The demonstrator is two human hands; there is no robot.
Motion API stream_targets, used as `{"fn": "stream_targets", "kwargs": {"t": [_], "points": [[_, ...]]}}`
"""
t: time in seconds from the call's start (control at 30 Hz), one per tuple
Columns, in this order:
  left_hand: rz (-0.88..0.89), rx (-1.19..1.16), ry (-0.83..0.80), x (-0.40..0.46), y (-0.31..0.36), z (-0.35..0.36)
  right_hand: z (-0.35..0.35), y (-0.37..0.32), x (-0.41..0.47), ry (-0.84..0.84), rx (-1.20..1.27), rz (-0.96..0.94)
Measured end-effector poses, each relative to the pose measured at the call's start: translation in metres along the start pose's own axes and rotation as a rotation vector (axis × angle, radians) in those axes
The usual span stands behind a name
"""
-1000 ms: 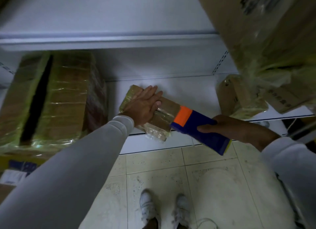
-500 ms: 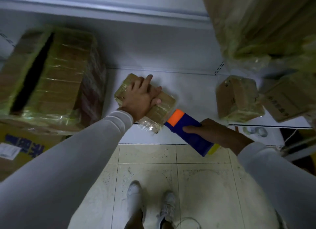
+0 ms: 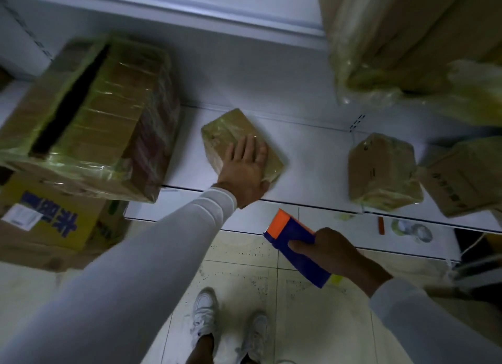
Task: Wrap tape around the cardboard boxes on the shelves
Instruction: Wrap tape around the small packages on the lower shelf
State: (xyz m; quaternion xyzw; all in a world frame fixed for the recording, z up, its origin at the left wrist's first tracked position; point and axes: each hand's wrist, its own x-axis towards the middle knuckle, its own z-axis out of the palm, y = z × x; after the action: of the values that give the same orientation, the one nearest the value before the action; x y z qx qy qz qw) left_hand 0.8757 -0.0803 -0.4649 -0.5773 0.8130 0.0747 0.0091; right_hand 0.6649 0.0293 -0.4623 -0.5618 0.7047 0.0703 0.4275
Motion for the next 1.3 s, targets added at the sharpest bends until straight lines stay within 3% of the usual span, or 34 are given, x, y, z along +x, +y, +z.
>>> {"fn": "stream_targets", "kwargs": {"t": [0.1, 0.2, 0.37, 0.53, 0.67, 0.73, 0.9, 1.0, 1.13, 1.3], "points": [[0.225, -0.084, -0.112, 0.004, -0.019, -0.008, -0.012, 0.005, -0.011, -0.003, 0.045, -0.036], [0.279, -0.144, -0.148, 0.006, -0.028, -0.013, -0.023, 0.009, -0.022, -0.001, 0.074, -0.107], [0.351, -0.047, -0.105, 0.004, -0.037, -0.012, -0.035, 0.005, -0.037, 0.009, 0.125, -0.182], [0.365, -0.115, -0.044, -0.010, -0.038, -0.025, -0.033, -0.004, -0.045, 0.035, 0.145, -0.186], [0.261, -0.386, 0.184, -0.044, -0.039, -0.034, -0.030, -0.020, -0.054, 0.029, 0.165, -0.214], [0.150, -0.564, 0.210, -0.063, -0.040, -0.031, -0.028, -0.029, -0.056, 0.052, 0.192, -0.228], [-0.094, -1.249, -0.207, -0.087, -0.036, -0.043, -0.019, -0.047, -0.064, -0.016, 0.230, -0.287], [-0.131, -1.358, -0.417, -0.090, -0.041, -0.044, -0.013, -0.055, -0.068, -0.038, 0.267, -0.295], [-0.057, -1.389, -0.454, -0.093, -0.043, -0.040, -0.012, -0.058, -0.067, -0.068, 0.295, -0.284], [-0.127, -1.467, -0.419, -0.096, -0.044, -0.034, -0.022, -0.060, -0.058, -0.107, 0.269, -0.305]]}}
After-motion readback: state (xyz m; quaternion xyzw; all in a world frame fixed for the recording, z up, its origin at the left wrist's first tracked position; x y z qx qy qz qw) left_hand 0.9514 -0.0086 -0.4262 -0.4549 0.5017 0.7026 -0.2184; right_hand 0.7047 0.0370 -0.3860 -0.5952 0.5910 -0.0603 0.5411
